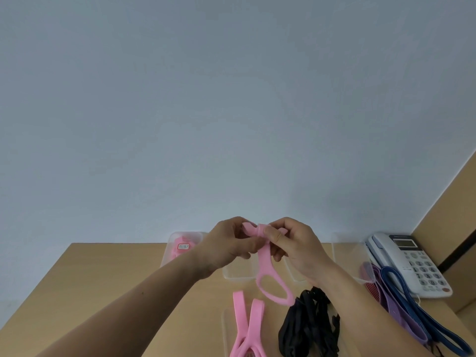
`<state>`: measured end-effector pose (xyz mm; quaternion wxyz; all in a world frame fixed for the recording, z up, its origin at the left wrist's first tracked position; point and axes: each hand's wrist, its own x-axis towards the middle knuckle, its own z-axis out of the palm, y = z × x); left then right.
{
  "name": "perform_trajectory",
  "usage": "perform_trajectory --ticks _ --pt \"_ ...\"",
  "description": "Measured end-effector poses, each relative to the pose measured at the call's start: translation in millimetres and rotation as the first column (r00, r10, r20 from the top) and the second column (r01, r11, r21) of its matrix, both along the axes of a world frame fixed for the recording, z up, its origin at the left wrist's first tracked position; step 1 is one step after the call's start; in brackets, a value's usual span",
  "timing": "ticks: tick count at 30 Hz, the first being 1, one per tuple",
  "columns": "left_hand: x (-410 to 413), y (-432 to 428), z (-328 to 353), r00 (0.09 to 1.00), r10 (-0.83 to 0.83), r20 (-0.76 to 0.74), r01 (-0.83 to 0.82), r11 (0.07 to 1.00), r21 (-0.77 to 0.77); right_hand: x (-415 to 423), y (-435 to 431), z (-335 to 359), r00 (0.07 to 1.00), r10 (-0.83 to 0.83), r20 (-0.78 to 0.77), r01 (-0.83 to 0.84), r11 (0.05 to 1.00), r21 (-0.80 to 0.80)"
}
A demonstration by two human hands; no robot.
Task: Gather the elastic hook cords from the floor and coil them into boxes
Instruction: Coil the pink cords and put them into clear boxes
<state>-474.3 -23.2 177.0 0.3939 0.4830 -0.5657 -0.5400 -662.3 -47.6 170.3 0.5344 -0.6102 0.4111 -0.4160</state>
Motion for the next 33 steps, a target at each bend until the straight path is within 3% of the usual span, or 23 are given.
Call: perform_trajectory --ticks 3,13,23,28,33 --pt "3 2 0 0.998 -0.058 0.013 0.057 0.997 0.053 0 1 1 1.000 0.014 -0.011 -0.014 1.000 -0.026" --pt "3 2 10 0.989 -0.018 -0.149 0.045 0.982 0.184 -1 2 -1 0.994 0.102 0.029 -0.101 0.994 -0.031" --pt "4 -1 4 0.986 0.047 -0.162 -0.043 0.999 0.030 0 2 -1 0.992 0.058 0.114 -0.067 0.995 0.075" --pt "4 -1 3 0.994 0.023 -0.108 -0.029 0.998 -0.055 -1 0 3 0.999 0.042 -0.030 -0.039 0.994 0.106" --pt "6 -3 0 0.995 0.015 -0.096 -0.010 0.999 0.049 -2 1 1 0.999 0.022 -0.030 -0.020 0.999 0.048"
